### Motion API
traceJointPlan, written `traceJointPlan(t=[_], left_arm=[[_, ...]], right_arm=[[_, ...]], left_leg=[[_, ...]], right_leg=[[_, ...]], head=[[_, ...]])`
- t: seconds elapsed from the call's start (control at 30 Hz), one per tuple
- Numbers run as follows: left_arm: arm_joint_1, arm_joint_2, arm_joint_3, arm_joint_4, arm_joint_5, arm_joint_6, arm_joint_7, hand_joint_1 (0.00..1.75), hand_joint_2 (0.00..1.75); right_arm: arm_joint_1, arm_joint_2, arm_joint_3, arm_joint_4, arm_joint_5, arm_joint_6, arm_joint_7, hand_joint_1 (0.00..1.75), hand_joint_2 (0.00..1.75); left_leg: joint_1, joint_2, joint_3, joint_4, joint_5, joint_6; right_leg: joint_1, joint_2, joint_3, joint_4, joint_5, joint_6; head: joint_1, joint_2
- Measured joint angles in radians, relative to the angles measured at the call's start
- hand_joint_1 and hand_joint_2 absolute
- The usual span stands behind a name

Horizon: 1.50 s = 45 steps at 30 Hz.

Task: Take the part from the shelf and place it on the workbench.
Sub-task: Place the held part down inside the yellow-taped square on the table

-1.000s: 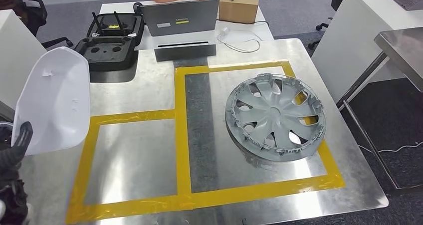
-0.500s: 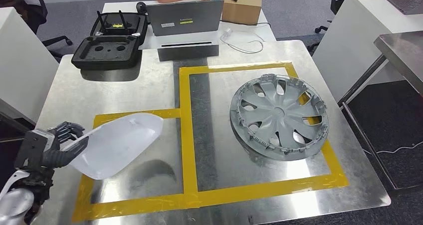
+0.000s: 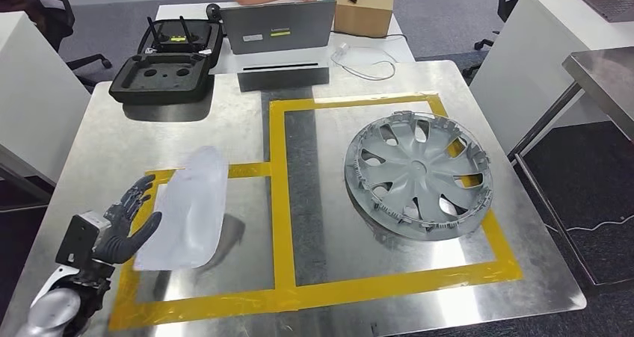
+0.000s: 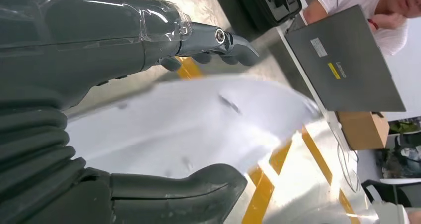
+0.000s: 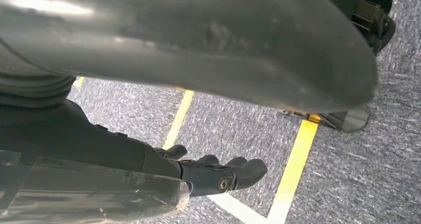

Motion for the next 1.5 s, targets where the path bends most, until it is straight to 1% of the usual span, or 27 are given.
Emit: traceJointPlan(t=[0.07,0.13,0.17,0.27,0.3,0.37,0.5,0.6,0.77,0.83,0.9,0.97,1.03,1.1,1.17,1.2,1.23,1.27,1.3,1.33,1.37,1.4,1.43,1.5], left_arm=[[0.001,-0.002,-0.007,-0.004,-0.001,0.001,-0.002,0.0,0.0],[0.002,-0.006,-0.014,-0.013,-0.043,0.041,0.018,0.0,0.0],[0.002,-0.009,-0.018,-0.019,-0.083,0.085,0.036,0.0,0.0],[0.005,-0.024,-0.025,-0.035,-0.211,0.298,0.076,0.0,0.0],[0.009,-0.031,-0.023,-0.041,-0.233,0.368,0.072,0.0,0.0],[0.022,-0.046,-0.012,-0.056,-0.236,0.464,0.037,0.0,0.0],[0.057,-0.068,0.017,-0.092,-0.221,0.561,-0.044,0.0,0.0],[0.079,-0.08,0.035,-0.121,-0.219,0.589,-0.069,0.0,0.0],[0.097,-0.093,0.056,-0.151,-0.217,0.594,-0.071,0.0,0.0],[0.104,-0.098,0.066,-0.162,-0.22,0.597,-0.084,0.0,0.0],[0.118,-0.113,0.086,-0.179,-0.238,0.604,-0.137,0.0,0.0],[0.145,-0.143,0.118,-0.213,-0.271,0.611,-0.213,0.0,0.0],[0.173,-0.174,0.146,-0.256,-0.302,0.613,-0.263,0.0,0.0],[0.201,-0.205,0.174,-0.311,-0.333,0.613,-0.282,0.0,0.0],[0.232,-0.244,0.205,-0.384,-0.359,0.614,-0.291,0.0,0.0],[0.241,-0.261,0.216,-0.416,-0.366,0.614,-0.294,0.0,0.0],[0.246,-0.274,0.222,-0.441,-0.37,0.614,-0.296,0.0,0.0],[0.25,-0.283,0.226,-0.457,-0.371,0.615,-0.297,0.0,0.0],[0.256,-0.289,0.23,-0.467,-0.372,0.616,-0.298,0.0,0.0],[0.262,-0.294,0.233,-0.474,-0.373,0.616,-0.3,0.0,0.0],[0.269,-0.299,0.236,-0.482,-0.379,0.616,-0.304,0.0,0.0],[0.274,-0.306,0.238,-0.492,-0.389,0.616,-0.309,0.0,0.0],[0.278,-0.312,0.239,-0.504,-0.408,0.616,-0.313,0.0,0.0],[0.287,-0.327,0.239,-0.532,-0.475,0.616,-0.309,0.0,0.0]], right_arm=[[0.0,0.0,0.0,0.0,0.001,0.0,0.0,0.0,0.0],[0.0,0.0,0.0,0.0,0.0,-0.002,0.0,0.0,0.0],[0.0,0.0,0.0,0.0,-0.001,-0.004,0.0,0.0,0.0],[0.005,0.0,0.0,0.0,-0.008,-0.014,-0.004,0.0,0.0],[0.008,0.0,0.0,0.0,-0.01,-0.018,-0.006,0.0,0.0],[0.014,0.0,0.0,0.0,-0.013,-0.022,-0.008,0.0,0.0],[0.023,0.0,0.0,0.0,-0.013,-0.028,-0.009,0.0,0.0],[0.027,0.0,0.0,0.0,-0.014,-0.031,-0.009,0.0,0.0],[0.029,0.0,0.0,0.0,-0.014,-0.032,-0.009,0.0,0.0],[0.03,0.001,0.0,0.0,-0.014,-0.032,-0.009,0.0,0.0],[0.03,0.001,0.0,0.0,-0.015,-0.033,-0.009,0.0,0.0],[0.031,0.001,0.0,0.0,-0.015,-0.035,-0.01,0.0,0.0],[0.032,0.001,0.0,0.0,-0.015,-0.036,-0.011,0.0,0.0],[0.033,0.002,0.0,-0.001,-0.015,-0.036,-0.012,0.0,0.0],[0.034,0.002,0.0,-0.001,-0.015,-0.037,-0.013,0.0,0.0],[0.034,0.001,0.0,-0.001,-0.015,-0.038,-0.014,0.0,0.0],[0.035,0.001,0.0,-0.001,-0.015,-0.039,-0.014,0.0,0.0],[0.035,0.0,0.0,-0.001,-0.015,-0.039,-0.015,0.0,0.0],[0.035,0.001,0.0,-0.001,-0.015,-0.039,-0.015,0.0,0.0],[0.035,0.001,0.0,-0.001,-0.015,-0.039,-0.015,0.0,0.0],[0.036,0.001,0.0,-0.001,-0.015,-0.039,-0.015,0.0,0.0],[0.037,0.001,0.0,-0.001,-0.016,-0.039,-0.015,0.0,0.0],[0.037,0.001,0.0,-0.001,-0.017,-0.039,-0.015,0.0,0.0],[0.036,0.001,0.0,-0.001,-0.018,-0.039,-0.015,0.0,0.0]], left_leg=[[0.0,0.0,0.0,0.0,0.001,0.001],[0.0,0.0,0.0,0.0,0.001,0.002],[0.0,0.0,0.0,0.0,0.001,0.002],[0.0,0.0,0.0,0.0,0.002,0.002],[0.0,0.0,0.0,0.0,0.002,0.002],[0.0,0.0,0.0,0.0,0.002,0.002],[0.0,0.002,0.0,0.0,0.002,0.002],[0.0,0.003,0.0,0.0,0.002,0.003],[0.0,0.006,0.0,0.0,0.002,0.003],[0.0,0.006,0.0,0.0,0.002,0.003],[0.0,0.008,0.001,0.0,0.002,0.004],[0.0,0.011,0.001,0.0,0.002,0.004],[-0.003,0.012,0.0,0.004,0.0,0.01],[-0.007,0.013,0.0,0.007,-0.002,0.02],[-0.004,0.014,0.005,-0.004,0.006,0.029],[0.0,0.015,0.008,-0.01,0.011,0.032],[0.004,0.016,0.011,-0.016,0.017,0.035],[0.007,0.017,0.013,-0.018,0.019,0.035],[0.008,0.017,0.012,-0.018,0.02,0.036],[0.01,0.018,0.012,-0.017,0.02,0.036],[0.011,0.018,0.013,-0.015,0.02,0.035],[0.012,0.017,0.013,-0.012,0.018,0.033],[0.015,0.015,0.014,-0.009,0.016,0.029],[0.018,0.012,0.016,-0.001,0.007,0.015]], right_leg=[[0.0,0.0,0.0,0.0,0.0,0.001],[0.0,-0.001,0.0,0.0,0.001,0.001],[0.0,-0.001,0.0,0.0,0.001,0.002],[0.0,-0.002,0.0,0.0,0.002,0.003],[0.0,-0.002,0.0,0.0,0.002,0.003],[0.0,-0.002,0.001,0.0,0.002,0.003],[0.0,-0.002,0.001,0.0,0.002,0.003],[0.0,-0.002,0.002,0.0,0.002,0.003],[0.0,-0.001,0.002,0.0,0.003,0.004],[0.0,-0.001,0.002,0.0,0.003,0.004],[0.0,-0.001,0.002,0.0,0.003,0.004],[0.0,0.001,0.002,0.0,0.003,0.004],[-0.002,0.001,0.002,-0.001,0.004,0.009],[-0.005,0.002,0.002,-0.002,0.006,0.016],[-0.006,0.003,0.001,0.001,0.003,0.022],[-0.006,0.002,-0.007,0.018,-0.011,0.027],[-0.008,0.0,-0.025,0.06,-0.038,0.033],[-0.012,-0.001,-0.055,0.128,-0.075,0.039],[-0.017,-0.002,-0.092,0.211,-0.115,0.046],[-0.023,-0.003,-0.127,0.289,-0.145,0.051],[-0.028,-0.005,-0.148,0.336,-0.158,0.057],[-0.033,-0.007,-0.151,0.342,-0.149,0.061],[-0.037,-0.009,-0.132,0.301,-0.119,0.063],[-0.041,-0.01,-0.06,0.15,-0.039,0.065]], head=[[0.0,0.0],[0.0,0.0],[0.0,0.0],[-0.001,0.0],[-0.001,0.0],[-0.001,0.0],[-0.001,0.0],[0.0,0.0],[0.0,0.0],[0.0,0.0],[-0.001,0.0],[-0.002,0.0],[-0.002,0.0],[-0.003,0.0],[-0.006,0.0],[-0.006,0.0],[-0.003,0.0],[0.002,0.0],[0.006,0.0],[0.008,0.0],[0.008,0.0],[0.008,0.0],[0.008,0.0],[0.011,0.0]])
